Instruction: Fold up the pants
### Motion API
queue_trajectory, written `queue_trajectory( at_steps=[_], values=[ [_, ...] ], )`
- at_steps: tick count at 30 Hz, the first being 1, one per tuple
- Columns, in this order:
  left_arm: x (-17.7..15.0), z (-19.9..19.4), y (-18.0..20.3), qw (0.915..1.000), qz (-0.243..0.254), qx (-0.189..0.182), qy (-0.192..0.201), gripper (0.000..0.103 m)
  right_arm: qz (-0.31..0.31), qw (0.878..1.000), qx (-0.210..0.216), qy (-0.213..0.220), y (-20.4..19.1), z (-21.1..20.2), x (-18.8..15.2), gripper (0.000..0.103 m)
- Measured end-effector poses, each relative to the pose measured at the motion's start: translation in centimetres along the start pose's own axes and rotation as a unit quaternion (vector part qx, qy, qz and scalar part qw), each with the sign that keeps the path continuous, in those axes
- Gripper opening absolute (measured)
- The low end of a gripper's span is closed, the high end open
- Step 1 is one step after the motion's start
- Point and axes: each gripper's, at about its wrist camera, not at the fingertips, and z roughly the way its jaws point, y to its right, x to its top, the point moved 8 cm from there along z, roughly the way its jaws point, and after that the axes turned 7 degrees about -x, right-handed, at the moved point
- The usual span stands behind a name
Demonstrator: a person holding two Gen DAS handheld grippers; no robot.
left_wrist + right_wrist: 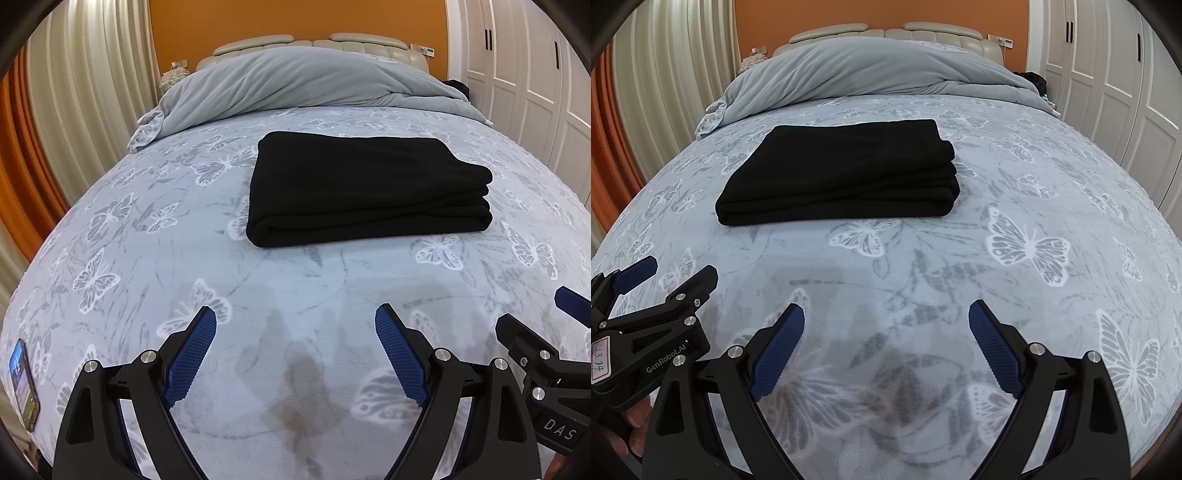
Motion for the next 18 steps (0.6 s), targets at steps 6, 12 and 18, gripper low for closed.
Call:
queue_trajectory(
  at_steps=[6,12,18],
  values=[
    [-0.03,-0.03,0.04,1.0000,-0.001,0.001,0.001,0.085,0.001,1.000,0.000,0.000,0.01,0.07,-0.08,0.088],
    [-0.06,-0.02,0.04,1.0000,-0.001,0.001,0.001,0.085,0.001,1.000,0.000,0.000,0.04,0.08,-0.04,0.088],
    [-0.07,-0.01,0.05,1.0000,-0.001,0.001,0.001,0.085,0.000,1.000,0.000,0.000,-0.02,0.05,-0.03,0.088]
  ],
)
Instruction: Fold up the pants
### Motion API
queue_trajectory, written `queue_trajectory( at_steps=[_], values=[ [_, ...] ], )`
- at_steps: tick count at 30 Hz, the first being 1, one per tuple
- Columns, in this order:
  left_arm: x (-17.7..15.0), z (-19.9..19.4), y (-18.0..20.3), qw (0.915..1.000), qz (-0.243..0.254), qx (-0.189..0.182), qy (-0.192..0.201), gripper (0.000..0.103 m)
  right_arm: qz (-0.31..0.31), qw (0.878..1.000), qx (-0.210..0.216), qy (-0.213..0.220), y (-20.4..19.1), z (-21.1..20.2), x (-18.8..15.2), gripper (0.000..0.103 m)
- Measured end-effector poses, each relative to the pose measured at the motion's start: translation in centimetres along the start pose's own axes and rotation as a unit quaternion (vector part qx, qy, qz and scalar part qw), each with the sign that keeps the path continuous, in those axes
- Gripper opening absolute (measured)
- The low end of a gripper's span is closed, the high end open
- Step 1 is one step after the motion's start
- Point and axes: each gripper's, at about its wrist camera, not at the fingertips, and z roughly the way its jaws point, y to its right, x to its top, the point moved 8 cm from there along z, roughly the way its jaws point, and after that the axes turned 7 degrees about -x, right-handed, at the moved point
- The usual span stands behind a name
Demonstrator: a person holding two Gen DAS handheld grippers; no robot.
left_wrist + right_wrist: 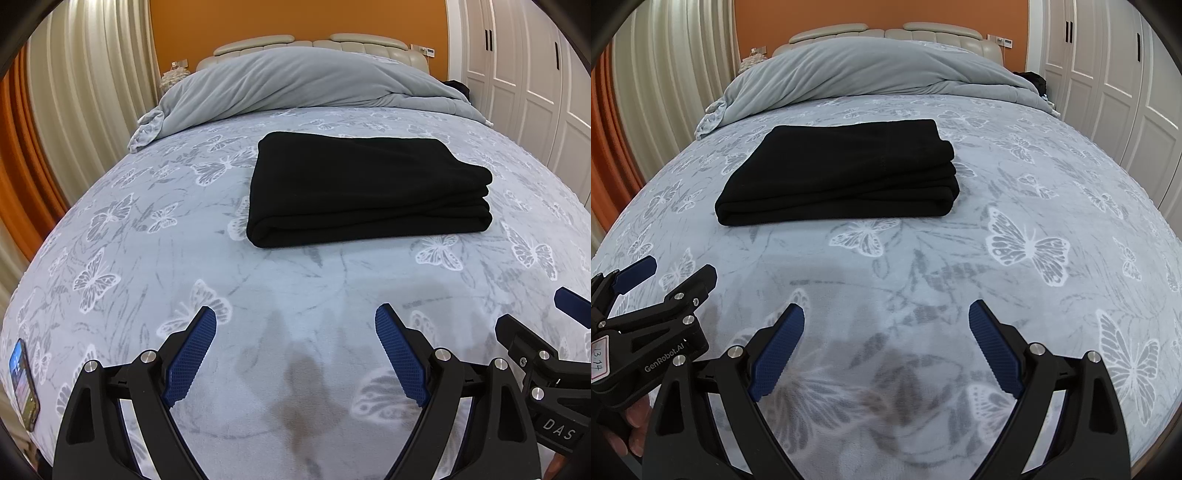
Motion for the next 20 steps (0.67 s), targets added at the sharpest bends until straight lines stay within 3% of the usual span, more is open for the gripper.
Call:
queue_trajectory(
  at_steps=[20],
  values=[
    [0.21,-0.20,-0.15,1.0000,-0.001,-0.006,0.005,0.085,0.001,1.000,0.000,0.000,0.21,0.16,-0.17,0.088]
  ],
)
